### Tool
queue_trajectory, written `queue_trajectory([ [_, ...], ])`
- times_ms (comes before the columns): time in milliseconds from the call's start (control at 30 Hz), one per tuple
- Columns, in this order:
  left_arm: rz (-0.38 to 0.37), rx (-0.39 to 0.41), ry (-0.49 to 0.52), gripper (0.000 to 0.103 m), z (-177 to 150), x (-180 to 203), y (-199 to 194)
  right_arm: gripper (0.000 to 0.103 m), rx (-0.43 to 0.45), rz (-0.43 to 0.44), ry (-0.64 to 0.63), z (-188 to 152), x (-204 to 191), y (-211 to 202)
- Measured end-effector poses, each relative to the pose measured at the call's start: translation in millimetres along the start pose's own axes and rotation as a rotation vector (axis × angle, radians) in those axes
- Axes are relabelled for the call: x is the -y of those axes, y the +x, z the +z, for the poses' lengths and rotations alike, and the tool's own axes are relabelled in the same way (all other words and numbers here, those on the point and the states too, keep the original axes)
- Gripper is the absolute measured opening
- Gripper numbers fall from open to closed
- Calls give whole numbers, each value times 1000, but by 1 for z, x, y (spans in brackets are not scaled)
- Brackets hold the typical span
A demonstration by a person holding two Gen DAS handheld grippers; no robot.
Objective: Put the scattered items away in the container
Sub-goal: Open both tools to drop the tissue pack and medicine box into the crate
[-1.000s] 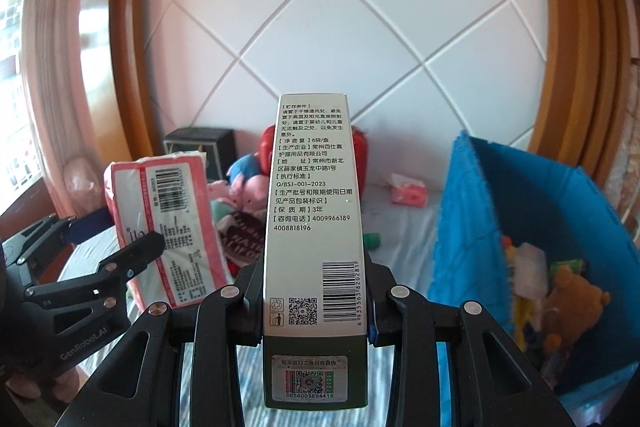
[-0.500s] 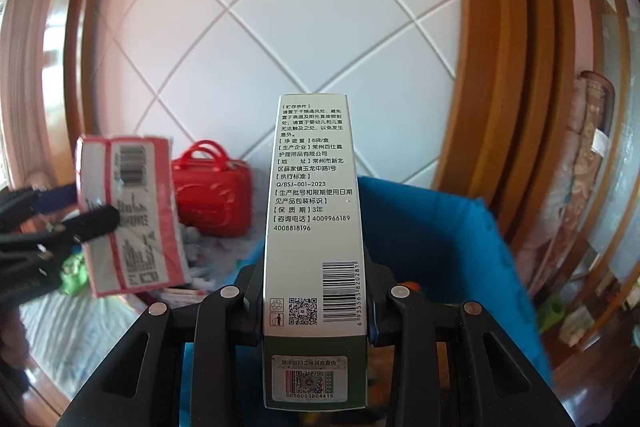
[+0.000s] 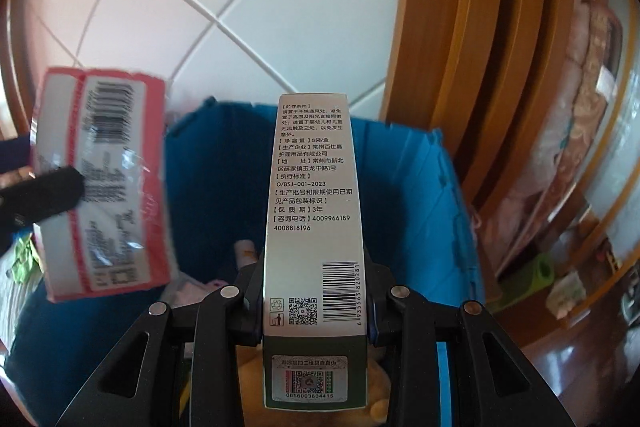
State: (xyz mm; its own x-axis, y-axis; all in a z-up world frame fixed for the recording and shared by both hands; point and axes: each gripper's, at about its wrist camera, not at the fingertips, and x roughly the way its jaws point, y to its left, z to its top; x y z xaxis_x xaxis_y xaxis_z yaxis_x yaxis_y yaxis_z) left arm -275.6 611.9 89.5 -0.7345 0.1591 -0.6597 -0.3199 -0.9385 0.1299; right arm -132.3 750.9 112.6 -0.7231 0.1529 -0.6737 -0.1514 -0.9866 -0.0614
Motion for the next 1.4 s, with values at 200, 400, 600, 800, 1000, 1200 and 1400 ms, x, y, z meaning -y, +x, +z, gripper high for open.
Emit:
queue_trajectory([
  [200,98,-201,16,55,-1,7,110,34,-115,37,71,-5,19,70],
  [400,171,-303,57,56,-15,-1,179,34,-200,28,104,-14,35,113],
  [600,154,-346,79,60,-22,0,193,36,-177,26,91,-15,40,113],
  [800,139,-320,83,63,-22,1,189,61,-119,23,92,-13,56,111],
  [1000,125,-404,56,64,-27,-5,203,85,-171,9,91,-12,56,122],
  [1200,108,-464,26,63,-32,-9,211,103,-236,26,106,-11,56,137],
  [1400,92,-480,-2,63,-36,-15,207,103,-320,35,104,-14,49,148],
])
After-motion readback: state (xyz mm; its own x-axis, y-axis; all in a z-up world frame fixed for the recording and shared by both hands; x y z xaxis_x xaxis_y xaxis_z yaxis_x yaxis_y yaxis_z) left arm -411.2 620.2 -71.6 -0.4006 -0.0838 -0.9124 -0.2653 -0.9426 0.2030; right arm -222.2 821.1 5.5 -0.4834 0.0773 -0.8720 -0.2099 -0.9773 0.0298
